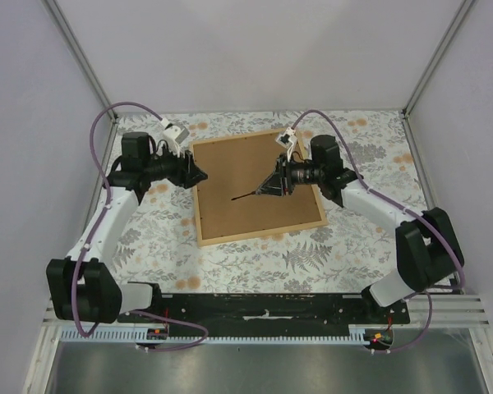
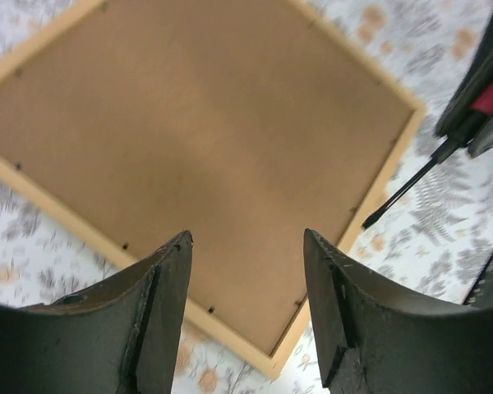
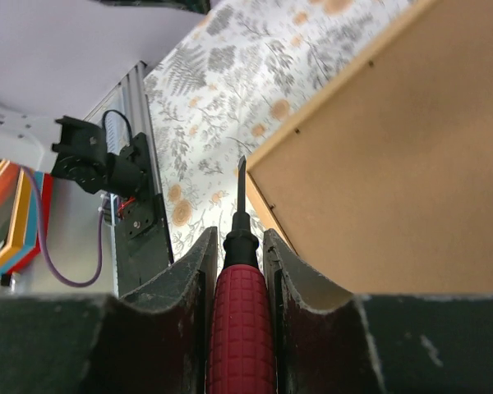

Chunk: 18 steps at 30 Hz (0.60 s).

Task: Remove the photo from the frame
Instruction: Release the photo frame item from the photo frame.

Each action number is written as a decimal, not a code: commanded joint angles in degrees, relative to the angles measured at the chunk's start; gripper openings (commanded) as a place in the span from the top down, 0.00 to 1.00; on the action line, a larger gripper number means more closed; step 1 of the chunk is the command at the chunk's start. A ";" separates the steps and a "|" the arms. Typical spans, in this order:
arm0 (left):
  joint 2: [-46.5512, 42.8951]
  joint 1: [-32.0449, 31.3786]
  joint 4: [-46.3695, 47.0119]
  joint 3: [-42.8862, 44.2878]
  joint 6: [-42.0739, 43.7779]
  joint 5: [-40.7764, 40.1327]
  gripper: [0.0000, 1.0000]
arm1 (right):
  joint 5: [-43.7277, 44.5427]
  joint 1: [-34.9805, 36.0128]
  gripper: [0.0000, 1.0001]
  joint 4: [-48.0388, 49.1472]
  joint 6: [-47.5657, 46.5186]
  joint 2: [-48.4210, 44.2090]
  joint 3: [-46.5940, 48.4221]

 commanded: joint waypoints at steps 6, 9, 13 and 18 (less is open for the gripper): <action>5.75 0.72 2.02 -8.47 8.91 -11.14 0.39 | 4.34 4.60 1.00 8.91 8.09 8.56 0.93; 6.90 0.80 4.13 -10.93 8.82 -11.22 0.39 | 7.14 6.45 1.00 12.14 7.20 9.97 -0.11; 8.13 0.80 6.77 -13.22 7.51 -12.54 0.39 | 9.43 8.65 1.00 13.21 6.15 14.62 2.50; 9.53 0.80 7.56 -14.27 6.98 -13.86 0.41 | 10.93 9.79 1.00 11.90 9.39 21.39 7.86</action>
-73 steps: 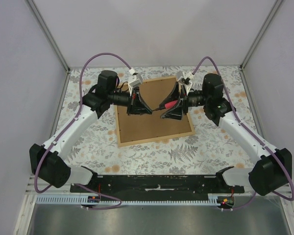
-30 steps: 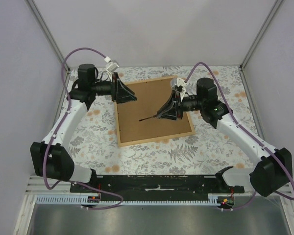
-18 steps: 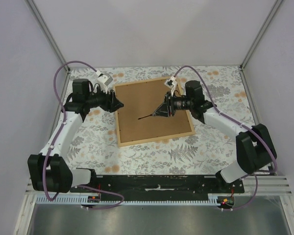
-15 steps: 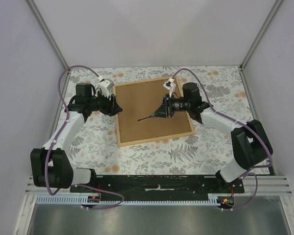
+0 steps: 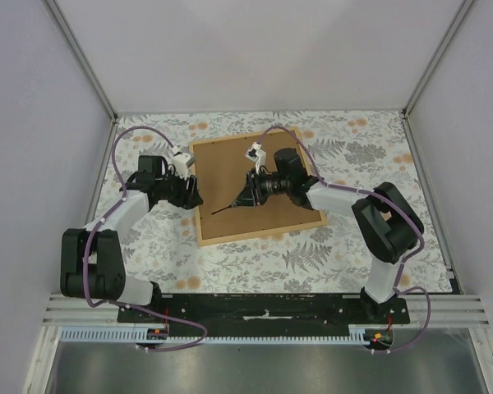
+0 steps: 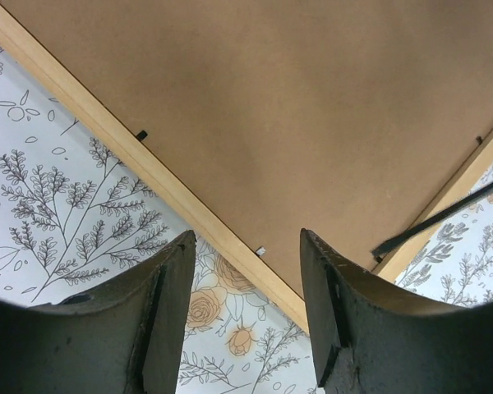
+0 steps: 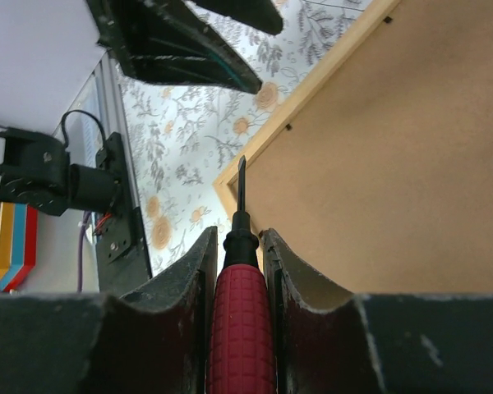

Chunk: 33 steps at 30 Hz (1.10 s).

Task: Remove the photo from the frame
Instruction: Release the photo frame item from the photo frame.

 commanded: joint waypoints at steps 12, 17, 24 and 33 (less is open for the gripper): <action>7.09 0.21 3.19 1.65 -1.74 -8.99 0.52 | 5.74 2.96 1.00 -6.86 2.04 11.67 13.95; 9.82 0.12 2.40 2.62 -2.00 -9.10 0.53 | 8.82 4.81 1.00 -10.91 -1.13 12.99 15.71; 10.35 0.21 1.96 2.62 -1.91 -6.11 0.53 | 9.61 4.99 1.00 -11.96 -1.04 15.45 17.20; 11.84 0.21 0.73 3.23 -1.56 -2.94 0.53 | 9.53 4.90 1.00 -11.52 -0.86 16.95 18.52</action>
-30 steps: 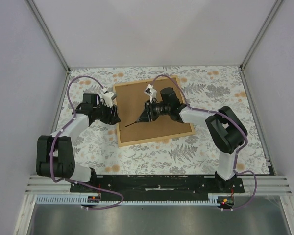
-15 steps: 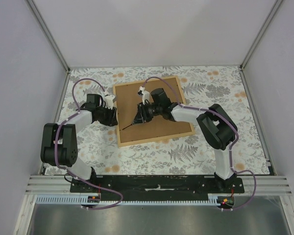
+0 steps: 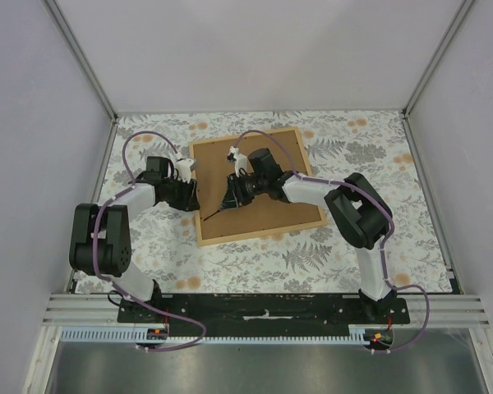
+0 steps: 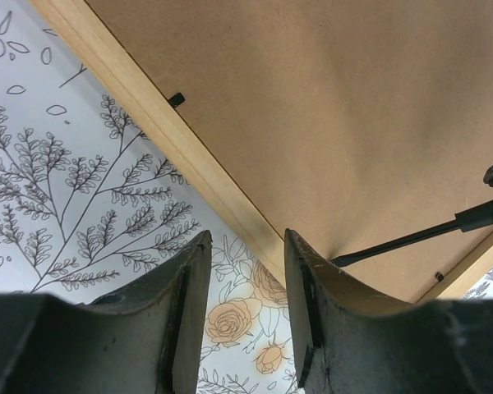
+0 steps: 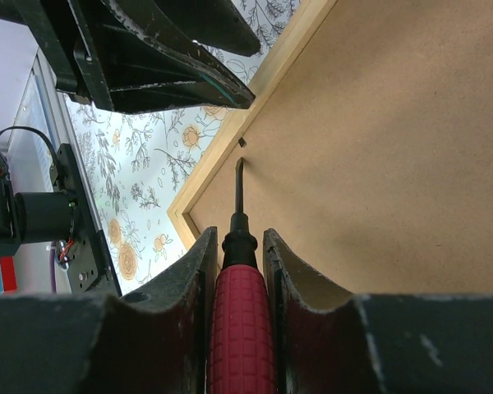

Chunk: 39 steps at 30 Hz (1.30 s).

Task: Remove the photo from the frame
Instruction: Release the photo frame item from the photo frame.

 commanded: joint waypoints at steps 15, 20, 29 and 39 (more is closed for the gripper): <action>2.85 0.21 -1.39 2.64 -0.42 4.39 0.52 | -2.47 -1.60 1.00 13.97 1.07 -0.84 -4.64; 3.20 0.21 -1.66 2.82 -0.51 4.48 0.52 | -0.19 -1.78 1.00 12.30 -1.30 0.04 -4.55; 3.81 0.21 -1.75 3.00 -0.69 4.30 0.52 | -5.10 -1.78 1.00 11.68 -2.36 2.42 -3.93; 4.34 0.21 -1.83 3.26 -0.86 4.57 0.52 | -6.35 -1.78 1.00 18.10 0.19 3.21 -7.01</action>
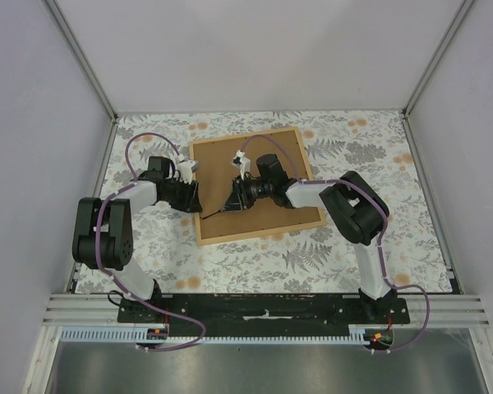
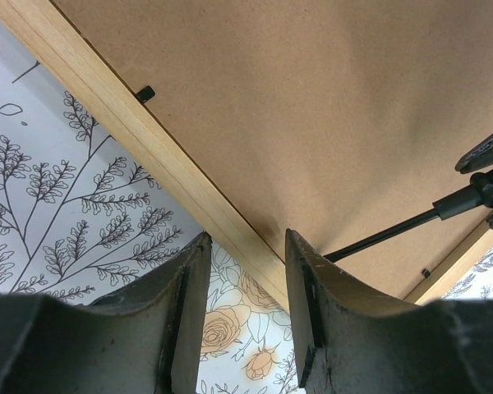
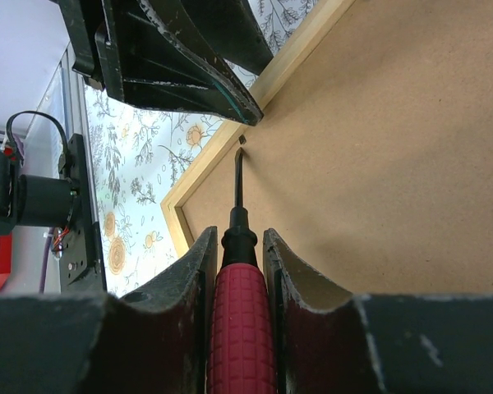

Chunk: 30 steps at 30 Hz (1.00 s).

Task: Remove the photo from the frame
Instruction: Release the photo frame item from the photo frame.

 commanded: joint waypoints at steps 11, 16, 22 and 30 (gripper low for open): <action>0.89 0.21 -0.09 1.77 -0.75 1.35 0.52 | 3.31 -1.54 1.00 5.78 1.73 -0.34 -3.17; 1.24 0.21 0.00 1.86 -0.75 1.35 0.53 | 3.05 -2.25 1.00 7.98 2.96 -0.69 -4.14; 1.24 0.21 -0.09 1.95 -0.84 1.35 0.52 | 0.41 -2.07 1.00 7.54 3.05 0.71 -3.00; 1.42 0.12 -0.17 2.04 -0.75 1.53 0.53 | -0.82 -1.46 1.00 7.28 1.91 0.98 -2.74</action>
